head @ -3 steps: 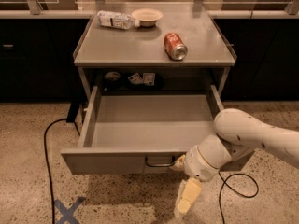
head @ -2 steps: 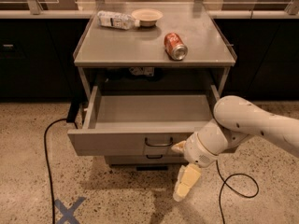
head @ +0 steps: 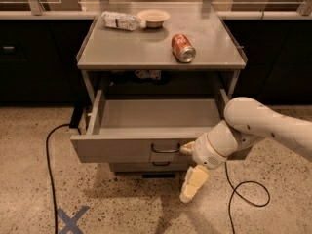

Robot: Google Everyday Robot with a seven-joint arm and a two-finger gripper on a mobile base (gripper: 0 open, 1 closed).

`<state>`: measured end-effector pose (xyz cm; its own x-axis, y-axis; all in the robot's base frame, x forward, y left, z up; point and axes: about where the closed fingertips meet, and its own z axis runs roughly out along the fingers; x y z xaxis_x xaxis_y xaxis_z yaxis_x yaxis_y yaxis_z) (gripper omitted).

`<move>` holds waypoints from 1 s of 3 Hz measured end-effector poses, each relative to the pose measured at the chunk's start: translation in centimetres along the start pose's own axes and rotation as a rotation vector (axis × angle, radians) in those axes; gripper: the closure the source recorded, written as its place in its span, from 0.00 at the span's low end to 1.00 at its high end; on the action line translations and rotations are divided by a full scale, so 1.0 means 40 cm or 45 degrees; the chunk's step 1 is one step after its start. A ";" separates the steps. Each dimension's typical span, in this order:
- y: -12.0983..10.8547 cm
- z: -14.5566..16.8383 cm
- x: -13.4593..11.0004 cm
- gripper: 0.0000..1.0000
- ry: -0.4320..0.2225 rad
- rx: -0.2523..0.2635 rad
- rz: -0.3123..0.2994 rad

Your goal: Close top drawer

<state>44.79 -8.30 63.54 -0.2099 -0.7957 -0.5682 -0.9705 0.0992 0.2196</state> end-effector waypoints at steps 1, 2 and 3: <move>-0.081 -0.032 -0.022 0.00 -0.038 0.081 -0.014; -0.166 -0.081 -0.039 0.00 -0.055 0.136 0.004; -0.205 -0.118 -0.052 0.00 -0.069 0.184 -0.001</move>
Offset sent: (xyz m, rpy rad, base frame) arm 0.1269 -0.0141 0.0487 0.0234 -0.2111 -0.1046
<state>53.73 -10.30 66.66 -0.2117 -0.7626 -0.6112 -0.9767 0.1869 0.1050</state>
